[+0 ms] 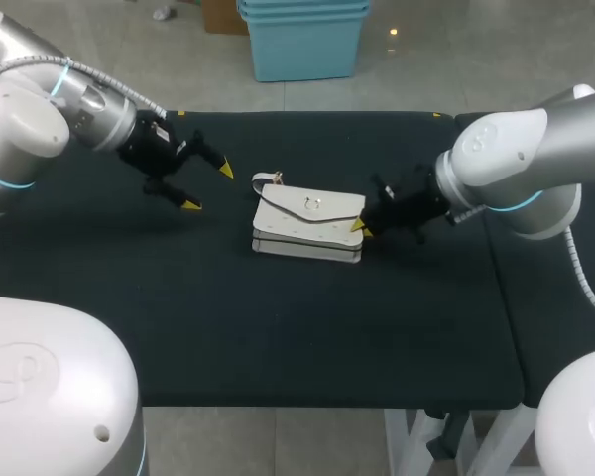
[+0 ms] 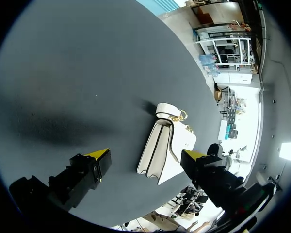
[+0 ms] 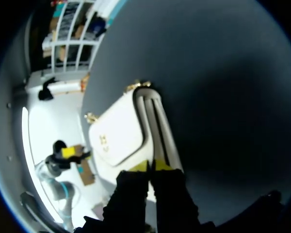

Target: Pick up the bag, open it, inspect its contents, close it, and place it on the opposite side

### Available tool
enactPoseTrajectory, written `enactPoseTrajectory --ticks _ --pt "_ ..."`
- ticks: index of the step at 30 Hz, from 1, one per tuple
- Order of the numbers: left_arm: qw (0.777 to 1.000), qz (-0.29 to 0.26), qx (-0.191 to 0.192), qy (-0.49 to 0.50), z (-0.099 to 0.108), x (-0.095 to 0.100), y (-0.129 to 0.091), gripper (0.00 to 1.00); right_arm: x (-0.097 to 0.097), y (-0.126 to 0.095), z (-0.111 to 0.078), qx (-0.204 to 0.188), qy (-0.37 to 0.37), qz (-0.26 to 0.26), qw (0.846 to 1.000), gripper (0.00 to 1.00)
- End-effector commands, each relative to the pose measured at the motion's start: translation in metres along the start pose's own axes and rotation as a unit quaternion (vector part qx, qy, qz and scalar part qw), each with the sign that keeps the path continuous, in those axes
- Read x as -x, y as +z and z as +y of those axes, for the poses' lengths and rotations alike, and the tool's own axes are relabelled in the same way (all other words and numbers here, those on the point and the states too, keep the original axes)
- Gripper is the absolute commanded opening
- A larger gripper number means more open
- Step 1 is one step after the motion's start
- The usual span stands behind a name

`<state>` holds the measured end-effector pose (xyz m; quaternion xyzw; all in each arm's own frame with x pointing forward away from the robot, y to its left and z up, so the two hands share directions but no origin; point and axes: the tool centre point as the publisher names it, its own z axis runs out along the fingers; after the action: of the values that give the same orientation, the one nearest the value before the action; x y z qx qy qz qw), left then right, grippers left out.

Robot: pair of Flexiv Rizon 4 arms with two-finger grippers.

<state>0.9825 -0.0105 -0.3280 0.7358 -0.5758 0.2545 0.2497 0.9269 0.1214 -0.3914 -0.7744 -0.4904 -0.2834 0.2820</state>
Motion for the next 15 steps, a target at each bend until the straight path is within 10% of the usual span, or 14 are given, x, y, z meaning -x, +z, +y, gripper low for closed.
enactPoseTrajectory --ticks 1,15 --pt "1.000 -0.022 0.007 0.004 -0.0068 -0.0002 -0.0047 1.00 0.0075 -0.0029 0.0087 0.004 0.000 -0.003 1.000 0.00" --pt "0.999 -0.036 0.004 0.007 -0.0079 0.0013 -0.0057 1.00 0.0077 -0.0092 0.0143 0.007 -0.005 -0.019 1.000 0.00"
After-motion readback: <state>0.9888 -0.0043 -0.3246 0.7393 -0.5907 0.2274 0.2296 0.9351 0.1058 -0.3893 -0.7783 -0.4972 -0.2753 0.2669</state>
